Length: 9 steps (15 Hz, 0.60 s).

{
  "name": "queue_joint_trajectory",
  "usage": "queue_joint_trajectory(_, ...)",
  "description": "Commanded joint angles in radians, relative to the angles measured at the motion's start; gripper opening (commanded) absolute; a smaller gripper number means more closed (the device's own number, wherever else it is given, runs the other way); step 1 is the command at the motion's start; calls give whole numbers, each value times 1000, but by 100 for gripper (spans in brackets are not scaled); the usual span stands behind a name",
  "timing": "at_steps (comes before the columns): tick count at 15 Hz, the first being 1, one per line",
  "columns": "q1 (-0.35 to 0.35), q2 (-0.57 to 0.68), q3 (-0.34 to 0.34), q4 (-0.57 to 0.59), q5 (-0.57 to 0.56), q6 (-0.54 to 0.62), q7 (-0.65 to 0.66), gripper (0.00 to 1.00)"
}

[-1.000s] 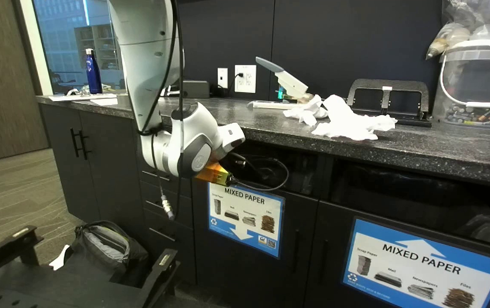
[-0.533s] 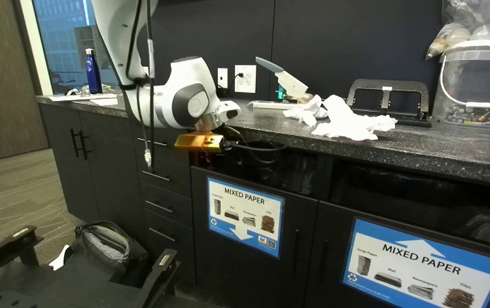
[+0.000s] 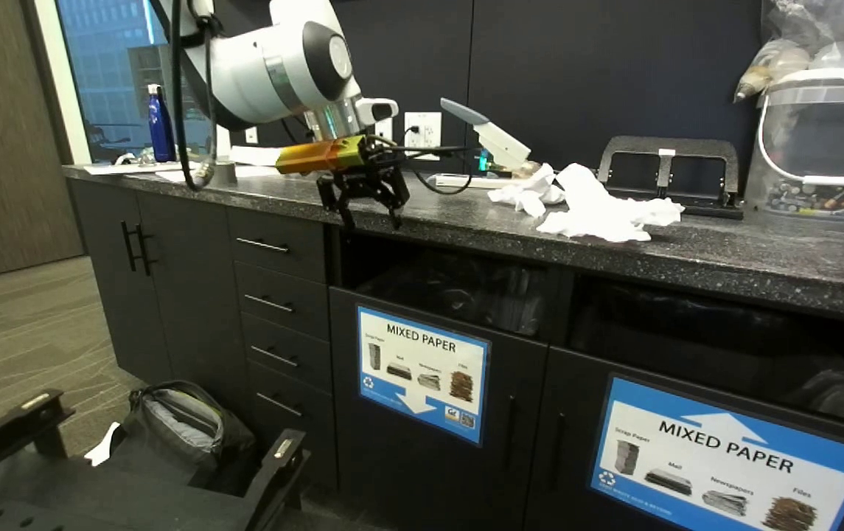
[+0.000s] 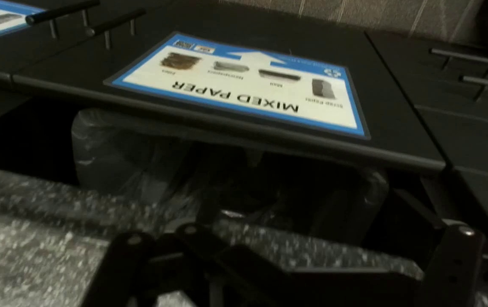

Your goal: Put the papers in the bin to the left

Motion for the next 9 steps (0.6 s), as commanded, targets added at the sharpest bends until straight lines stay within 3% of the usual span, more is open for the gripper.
queue_joint_trajectory(1, 9, -35, -61, 42, -140, 77, 191, 100)
queue_joint_trajectory(3, 24, 10, -115, 92, -183, 143, 280, 100)
queue_joint_trajectory(5, 32, 57, -166, 161, -151, 171, 317, 100)
queue_joint_trajectory(9, -67, 168, -149, 346, -95, 156, 330, 100)
